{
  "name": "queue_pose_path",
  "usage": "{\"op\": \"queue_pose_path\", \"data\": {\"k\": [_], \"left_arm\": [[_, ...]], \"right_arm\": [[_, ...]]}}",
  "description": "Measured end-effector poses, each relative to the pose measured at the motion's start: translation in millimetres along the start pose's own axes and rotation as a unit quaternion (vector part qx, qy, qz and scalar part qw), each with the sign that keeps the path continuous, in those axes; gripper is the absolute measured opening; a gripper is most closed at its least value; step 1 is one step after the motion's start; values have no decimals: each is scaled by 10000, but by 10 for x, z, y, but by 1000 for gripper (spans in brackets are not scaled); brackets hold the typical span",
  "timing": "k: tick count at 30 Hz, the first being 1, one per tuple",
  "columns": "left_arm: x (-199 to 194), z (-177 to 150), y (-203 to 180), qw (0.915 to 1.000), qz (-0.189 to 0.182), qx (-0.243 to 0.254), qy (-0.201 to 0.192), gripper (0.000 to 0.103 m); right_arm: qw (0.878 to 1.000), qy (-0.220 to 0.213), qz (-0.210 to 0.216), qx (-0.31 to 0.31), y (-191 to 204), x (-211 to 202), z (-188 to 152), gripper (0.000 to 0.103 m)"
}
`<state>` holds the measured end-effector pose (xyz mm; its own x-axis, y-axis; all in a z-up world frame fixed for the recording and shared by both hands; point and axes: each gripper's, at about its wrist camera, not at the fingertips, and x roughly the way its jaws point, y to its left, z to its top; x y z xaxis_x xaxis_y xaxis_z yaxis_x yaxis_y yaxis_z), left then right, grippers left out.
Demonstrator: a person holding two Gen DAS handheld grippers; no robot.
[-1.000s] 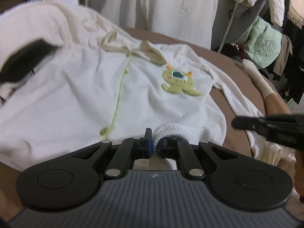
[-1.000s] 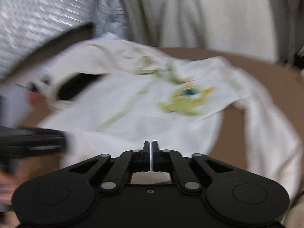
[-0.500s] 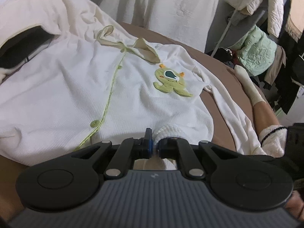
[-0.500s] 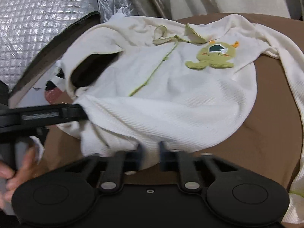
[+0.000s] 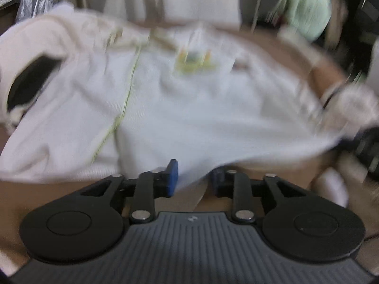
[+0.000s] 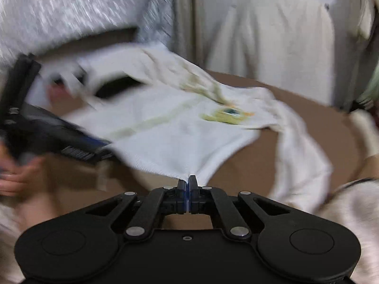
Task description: Fold clothes
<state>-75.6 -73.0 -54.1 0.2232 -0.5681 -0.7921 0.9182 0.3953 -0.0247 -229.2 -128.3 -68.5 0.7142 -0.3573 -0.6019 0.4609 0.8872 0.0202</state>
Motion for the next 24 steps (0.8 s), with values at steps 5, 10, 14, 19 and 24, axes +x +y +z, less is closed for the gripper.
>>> {"op": "queue_pose_path", "data": {"k": [5,10,14,19,24], "left_arm": [[250,-98,58,9967,628,36,511,77],[202,-126,640,9869,676,-1366,532,91],[155,-132,1008,9705,581,-2253,634,88],[-40,150,1382,9625,695,-2567,535,83],[-362,631,1763,9638,949,-2486,179,85]], "right_arm": [[9984,465,-250,176,-71,109,-19,2],[9967,-255,-517,565,-254,-64,-10,1],[9937,-189,-1062,308,-295,152,19,1],[9759,1271,-472,1711,-726,653,-144,2],[9696,1301,-339,2042,-721,566,-105,21]]}}
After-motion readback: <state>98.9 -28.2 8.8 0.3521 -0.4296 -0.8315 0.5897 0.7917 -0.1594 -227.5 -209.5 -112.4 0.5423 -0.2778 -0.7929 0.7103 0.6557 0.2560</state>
